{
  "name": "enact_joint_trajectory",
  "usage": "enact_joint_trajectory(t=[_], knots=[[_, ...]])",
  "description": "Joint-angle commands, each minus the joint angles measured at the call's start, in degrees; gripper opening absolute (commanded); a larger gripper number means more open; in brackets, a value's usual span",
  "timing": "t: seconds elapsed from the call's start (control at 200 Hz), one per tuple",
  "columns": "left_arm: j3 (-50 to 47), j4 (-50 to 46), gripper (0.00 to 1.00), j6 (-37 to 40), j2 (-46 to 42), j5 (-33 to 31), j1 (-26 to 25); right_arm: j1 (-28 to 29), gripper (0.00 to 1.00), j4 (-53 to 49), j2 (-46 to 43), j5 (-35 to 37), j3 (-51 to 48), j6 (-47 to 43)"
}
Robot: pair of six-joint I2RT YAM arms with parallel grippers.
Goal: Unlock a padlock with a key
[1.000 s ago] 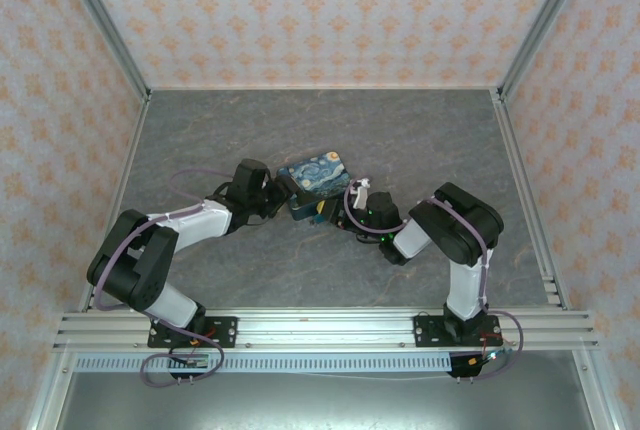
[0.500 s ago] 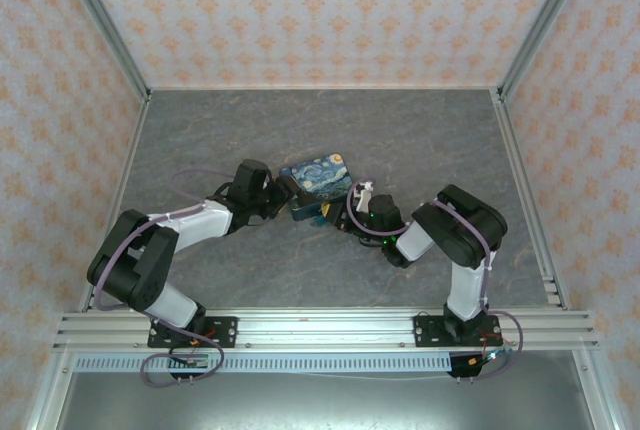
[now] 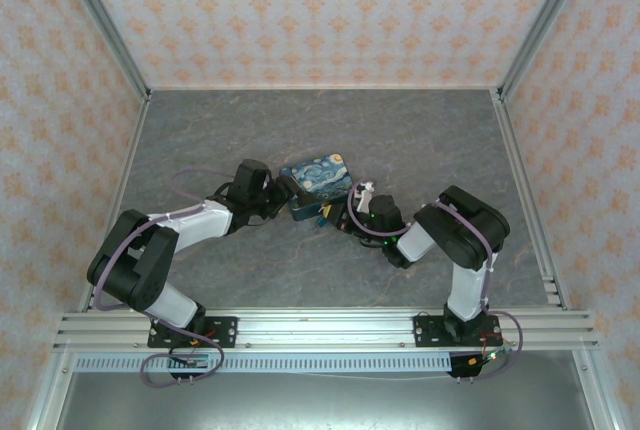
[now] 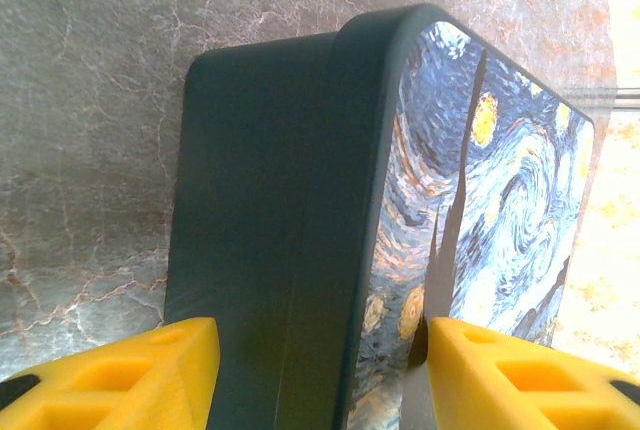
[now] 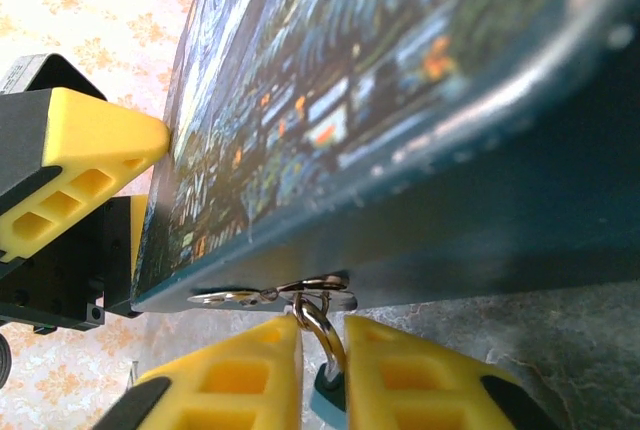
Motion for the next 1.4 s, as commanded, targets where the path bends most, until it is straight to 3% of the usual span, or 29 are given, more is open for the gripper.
enact_joint_trajectory(t=[0.0,0.07,0.265,0.861,0.991,1.206,1.396], knots=[[-0.66,-6.78,0.56,0.35,2.08,-1.78,-0.46,0.19,0.08,0.13,-1.85,0.61,-0.27,-0.08],[-0.68,-6.82,0.56,0.36,2.04,-1.81,-0.48,0.23,0.03,-0.20,-1.93,0.71,-0.18,-0.08],[-0.78,-7.53,0.56,0.62,1.45,-2.26,-0.48,0.09,0.00,-1.40,-3.10,2.68,-0.75,0.25],[-1.55,-7.25,0.57,0.34,0.80,-2.17,-0.47,-2.23,0.00,6.67,-6.49,11.97,-5.01,7.12],[-0.98,-7.66,0.60,0.43,0.45,-2.17,-0.48,-2.34,0.00,4.52,-9.12,14.12,-5.81,6.37],[1.08,-10.83,0.71,2.98,-2.57,-2.60,1.41,-2.80,0.00,-13.38,-18.53,12.45,-5.11,0.72],[4.64,-17.34,0.85,9.32,-8.67,-5.88,3.69,-2.87,0.00,-44.81,-34.67,10.94,-0.89,-9.89]])
